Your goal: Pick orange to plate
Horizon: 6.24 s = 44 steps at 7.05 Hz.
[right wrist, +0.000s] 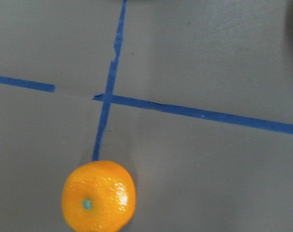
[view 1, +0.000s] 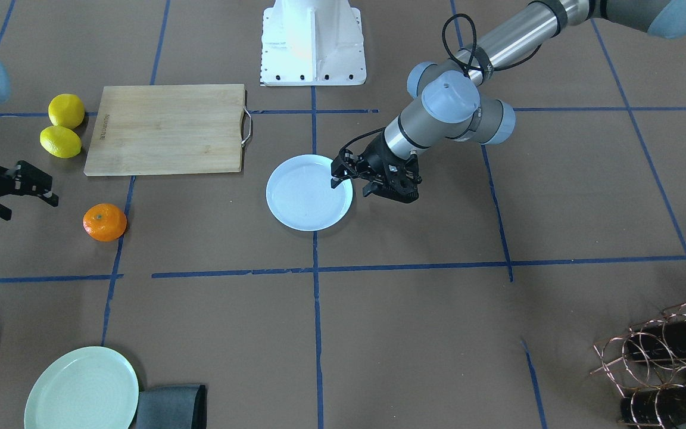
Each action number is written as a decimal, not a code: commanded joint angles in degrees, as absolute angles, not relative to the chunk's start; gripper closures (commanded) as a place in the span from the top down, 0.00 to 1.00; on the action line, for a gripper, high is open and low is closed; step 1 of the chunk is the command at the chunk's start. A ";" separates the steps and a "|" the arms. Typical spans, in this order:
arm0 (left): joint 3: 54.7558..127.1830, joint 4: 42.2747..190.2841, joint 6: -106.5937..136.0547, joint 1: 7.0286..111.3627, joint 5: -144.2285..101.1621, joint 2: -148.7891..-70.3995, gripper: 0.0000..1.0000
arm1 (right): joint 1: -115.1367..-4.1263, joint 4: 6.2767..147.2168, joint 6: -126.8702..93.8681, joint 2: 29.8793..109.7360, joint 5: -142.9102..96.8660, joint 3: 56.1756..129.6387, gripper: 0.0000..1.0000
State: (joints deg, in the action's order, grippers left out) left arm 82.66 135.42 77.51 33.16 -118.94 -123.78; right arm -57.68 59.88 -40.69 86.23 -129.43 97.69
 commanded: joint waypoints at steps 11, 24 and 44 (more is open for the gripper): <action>82.71 135.44 77.61 33.13 -117.95 -123.49 0.83 | -45.09 60.56 -52.65 82.88 -113.29 95.36 1.00; 103.54 135.70 77.17 39.46 -118.39 -106.61 0.84 | -24.61 69.08 -82.96 53.54 -99.85 93.09 0.00; 103.99 135.00 37.63 64.37 -133.05 -90.47 0.84 | -64.79 84.18 -26.57 88.04 -130.14 112.25 1.00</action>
State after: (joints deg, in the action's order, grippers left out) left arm 105.61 135.18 49.74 58.03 -129.26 -93.68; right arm -56.16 82.49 -39.87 83.68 -125.81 113.56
